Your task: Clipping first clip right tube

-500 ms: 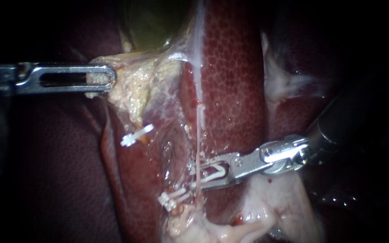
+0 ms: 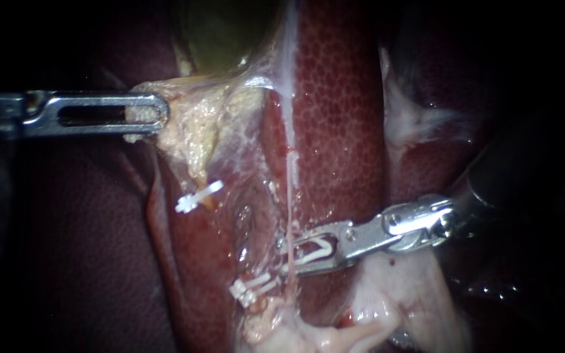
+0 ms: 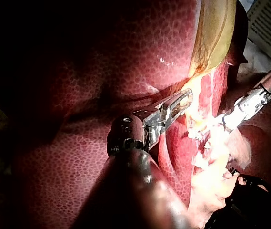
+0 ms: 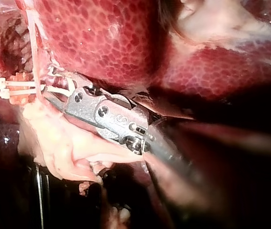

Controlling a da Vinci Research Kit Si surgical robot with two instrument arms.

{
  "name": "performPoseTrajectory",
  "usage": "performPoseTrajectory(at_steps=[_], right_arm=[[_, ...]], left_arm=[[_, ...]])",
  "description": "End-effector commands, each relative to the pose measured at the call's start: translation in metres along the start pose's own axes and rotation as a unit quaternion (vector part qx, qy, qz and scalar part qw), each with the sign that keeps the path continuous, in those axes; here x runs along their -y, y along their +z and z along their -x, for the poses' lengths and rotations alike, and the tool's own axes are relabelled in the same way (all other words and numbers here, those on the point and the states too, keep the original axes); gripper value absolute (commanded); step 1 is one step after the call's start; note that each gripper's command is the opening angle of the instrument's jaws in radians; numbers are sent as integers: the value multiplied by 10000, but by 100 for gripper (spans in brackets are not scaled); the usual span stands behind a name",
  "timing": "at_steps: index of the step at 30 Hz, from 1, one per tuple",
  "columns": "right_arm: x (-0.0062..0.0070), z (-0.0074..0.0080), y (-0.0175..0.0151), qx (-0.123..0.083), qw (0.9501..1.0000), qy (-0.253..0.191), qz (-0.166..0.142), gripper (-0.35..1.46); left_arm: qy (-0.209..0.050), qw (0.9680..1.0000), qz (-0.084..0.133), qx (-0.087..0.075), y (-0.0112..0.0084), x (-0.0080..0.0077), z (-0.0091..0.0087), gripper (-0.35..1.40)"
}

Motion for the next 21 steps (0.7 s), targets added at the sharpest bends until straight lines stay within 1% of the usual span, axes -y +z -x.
performPoseTrajectory(at_steps=[1, 7, 11, 21], right_arm=[[0, -2, -4, -2, 10000, 6, -7, 10], [1, -7, -24, -9, 10000, 33, 27, 9], [2, -10, -34, -14, 10000, 46, 23, 6], [6, -14, -32, -30, 10000, 44, 17, 8]], left_arm=[[0, 10000, 0, 0, 0, 0, 0, -35], [0, 10000, 0, 0, 0, 0, 0, -35], [0, 10000, 0, 0, 0, 0, 0, -35], [0, 10000, 0, 0, 0, 0, 0, -35]])
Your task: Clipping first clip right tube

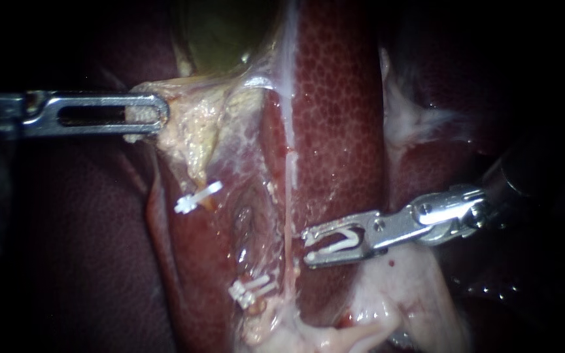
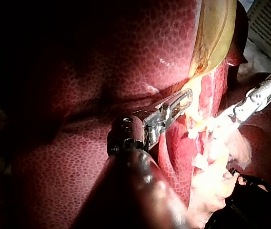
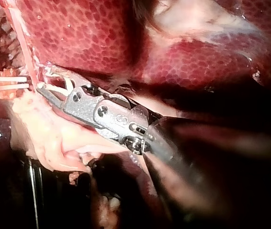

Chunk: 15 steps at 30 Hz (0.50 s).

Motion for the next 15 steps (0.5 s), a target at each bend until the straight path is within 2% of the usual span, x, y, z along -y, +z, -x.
performPoseTrajectory(at_steps=[1, 15], right_arm=[[0, 0, 1, -17, 10000, -1, 2, 9], [-1, 3, 20, -131, 9999, 94, 49, 32]], left_arm=[[1, 10000, 0, 0, 0, 0, 0, -35], [1, 10000, 0, 0, 0, 0, 0, -35]])
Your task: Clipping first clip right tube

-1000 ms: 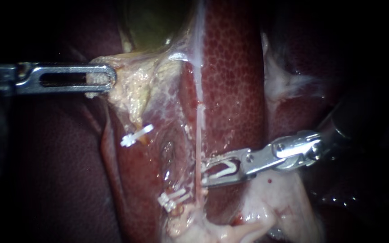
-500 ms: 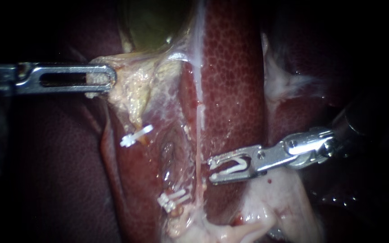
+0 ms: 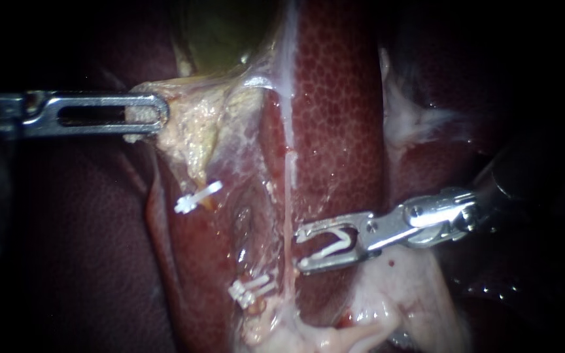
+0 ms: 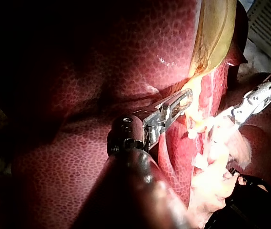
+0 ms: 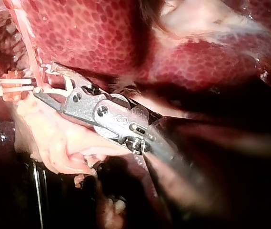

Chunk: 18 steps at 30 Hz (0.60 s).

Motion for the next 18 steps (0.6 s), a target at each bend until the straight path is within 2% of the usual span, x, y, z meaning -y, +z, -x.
performPoseTrajectory(at_steps=[1, 7, 18], right_arm=[[0, 1, 2, 9, 10000, 24, -2, 33], [1, 6, 17, -20, 9999, 148, -17, 37], [1, 7, 30, -390, 9975, 565, -186, 46]], left_arm=[[1, 10000, 0, 0, 0, 0, 0, -35], [1, 10000, 0, 0, 0, 0, 0, -35], [1, 10000, 0, 0, 0, 0, 0, -35]])
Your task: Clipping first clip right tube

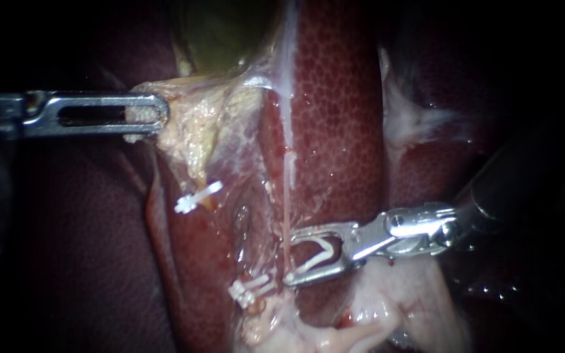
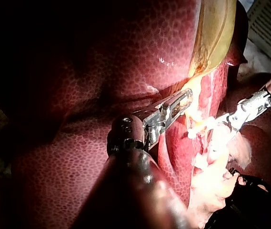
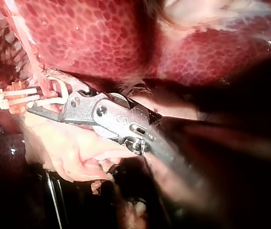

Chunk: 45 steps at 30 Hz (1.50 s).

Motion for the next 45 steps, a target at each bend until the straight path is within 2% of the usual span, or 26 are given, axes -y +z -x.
performPoseTrajectory(at_steps=[1, 4, 14, 29, 42, 45], right_arm=[[0, 2, 1, -52, 10000, 70, -34, 46], [0, 5, 6, -149, 9996, 222, -128, 47], [11, 10, 26, -201, 9983, 356, -425, 45], [10, 7, 36, -333, 9974, 463, -446, 45], [7, 9, 32, -342, 9971, 489, -482, 26], [7, 10, 31, -342, 9970, 488, -488, 16]], left_arm=[[0, 10000, 0, 0, 0, 0, 0, -35], [0, 10000, 0, 0, 0, 0, 0, -35], [0, 10000, 0, 0, 0, 0, 0, -35], [0, 10000, 2, 1, 1, 0, 0, -35], [1, 10000, 3, 2, 1, 0, 0, -35], [1, 10000, 3, 2, 1, 0, 0, -35]])
